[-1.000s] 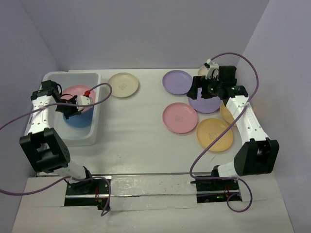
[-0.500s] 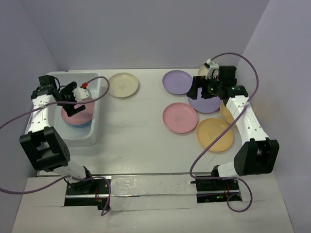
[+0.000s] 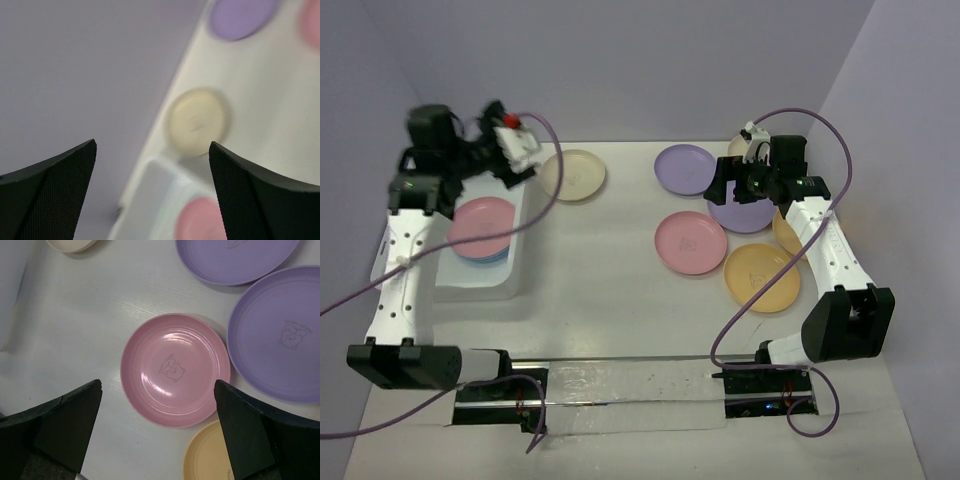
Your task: Place the plates into the plastic bin on the countertop
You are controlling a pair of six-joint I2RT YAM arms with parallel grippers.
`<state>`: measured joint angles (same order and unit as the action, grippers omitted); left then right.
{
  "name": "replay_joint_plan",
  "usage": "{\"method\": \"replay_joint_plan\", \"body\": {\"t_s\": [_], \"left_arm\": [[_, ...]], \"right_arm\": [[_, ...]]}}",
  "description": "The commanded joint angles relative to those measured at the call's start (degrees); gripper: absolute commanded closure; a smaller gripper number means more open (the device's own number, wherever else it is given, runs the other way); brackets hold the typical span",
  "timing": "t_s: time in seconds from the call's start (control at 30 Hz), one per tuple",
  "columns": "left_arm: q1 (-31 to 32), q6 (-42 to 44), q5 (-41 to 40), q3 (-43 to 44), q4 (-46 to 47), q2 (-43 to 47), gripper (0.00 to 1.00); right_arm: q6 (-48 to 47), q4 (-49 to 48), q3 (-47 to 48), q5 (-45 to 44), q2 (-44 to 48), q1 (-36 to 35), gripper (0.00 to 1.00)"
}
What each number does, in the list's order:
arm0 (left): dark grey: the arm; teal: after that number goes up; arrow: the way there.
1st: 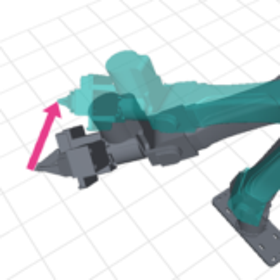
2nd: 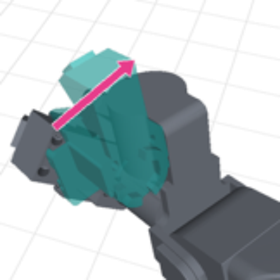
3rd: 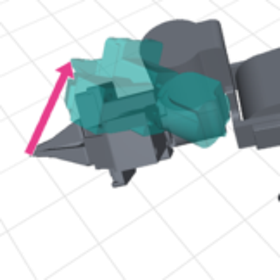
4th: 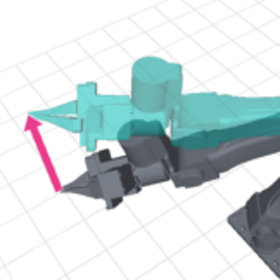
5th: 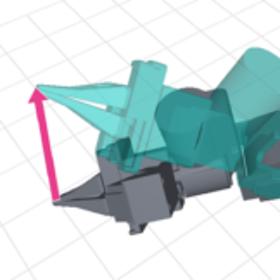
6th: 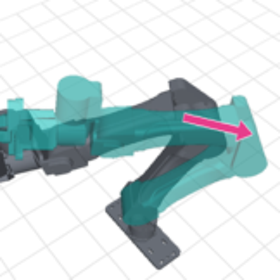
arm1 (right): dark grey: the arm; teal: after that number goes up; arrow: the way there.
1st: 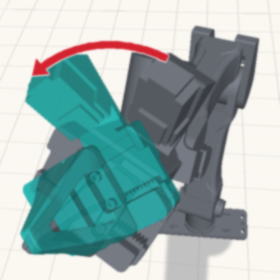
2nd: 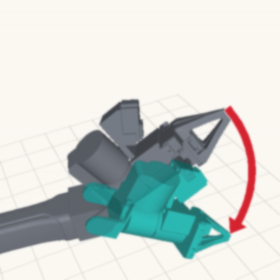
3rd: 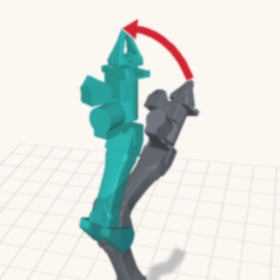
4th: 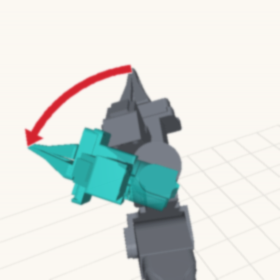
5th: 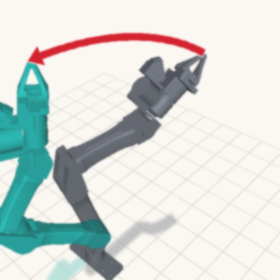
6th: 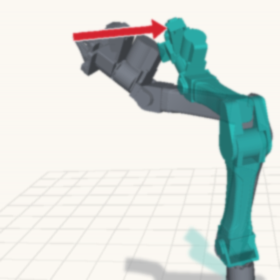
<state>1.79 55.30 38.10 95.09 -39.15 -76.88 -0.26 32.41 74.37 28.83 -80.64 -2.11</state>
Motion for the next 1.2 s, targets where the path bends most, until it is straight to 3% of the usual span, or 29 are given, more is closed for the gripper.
{"method": "replay_joint_plan", "body": {"t_s": [0.0,0.17,0.4,0.63,1.0,1.17], "left_arm": [[17.4,-8.8,0.7,-16.0,5.6,1.1,0.03],[28.1,-9.0,7.8,-20.8,9.8,-4.5,0.23],[41.0,-3.2,3.2,-18.9,15.2,-17.3,0.36],[45.2,6.0,-0.1,-11.4,10.5,-31.0,0.44],[45.8,6.2,-5.8,-9.3,17.7,-43.6,0.46],[45.8,6.3,-7.9,-11.9,18.9,-43.7,0.64]], "right_arm": [[1.8,-0.1,3.1,1.1,-0.7,0.2,0.0],[2.2,0.0,3.3,1.9,-0.8,2.0,0.0],[3.3,-0.3,2.6,5.5,-1.5,8.3,0.0],[3.3,-0.2,2.4,5.5,-0.8,9.1,0.0],[3.3,-0.1,2.1,5.9,-0.4,9.4,0.0],[3.2,-0.2,1.8,6.0,0.0,9.4,0.0]]}}
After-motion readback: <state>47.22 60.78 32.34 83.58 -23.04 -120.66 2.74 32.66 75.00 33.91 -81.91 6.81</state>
